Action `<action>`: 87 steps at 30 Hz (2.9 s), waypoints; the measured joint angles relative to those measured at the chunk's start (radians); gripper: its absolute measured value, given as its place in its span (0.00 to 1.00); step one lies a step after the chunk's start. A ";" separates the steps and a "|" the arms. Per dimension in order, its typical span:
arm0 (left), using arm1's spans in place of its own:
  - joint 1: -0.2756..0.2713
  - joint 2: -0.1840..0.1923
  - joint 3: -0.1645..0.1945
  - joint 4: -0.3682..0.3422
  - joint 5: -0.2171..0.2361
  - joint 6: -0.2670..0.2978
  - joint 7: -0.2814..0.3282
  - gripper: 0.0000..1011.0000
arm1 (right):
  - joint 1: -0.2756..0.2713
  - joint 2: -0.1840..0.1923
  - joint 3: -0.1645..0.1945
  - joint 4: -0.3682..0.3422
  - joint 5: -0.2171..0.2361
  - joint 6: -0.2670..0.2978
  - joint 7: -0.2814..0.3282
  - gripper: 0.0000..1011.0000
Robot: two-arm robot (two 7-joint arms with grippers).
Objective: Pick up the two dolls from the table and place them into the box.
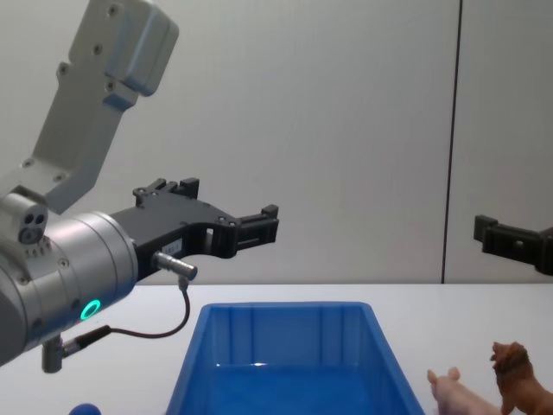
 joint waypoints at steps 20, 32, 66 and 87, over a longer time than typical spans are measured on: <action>0.000 0.000 0.000 0.000 0.000 0.000 0.000 0.99 | 0.000 0.000 0.000 0.000 0.000 0.000 0.000 0.99; 0.000 0.000 0.000 0.000 0.000 0.000 0.000 0.99 | 0.006 0.000 0.008 0.006 0.005 0.024 -0.010 0.99; 0.000 0.000 0.000 0.000 0.000 0.000 0.000 0.99 | -0.029 0.051 0.041 0.015 0.003 0.251 -0.021 0.99; 0.000 0.000 0.000 0.000 0.000 0.000 0.000 0.99 | -0.012 0.036 0.030 0.110 -0.010 0.238 0.059 0.93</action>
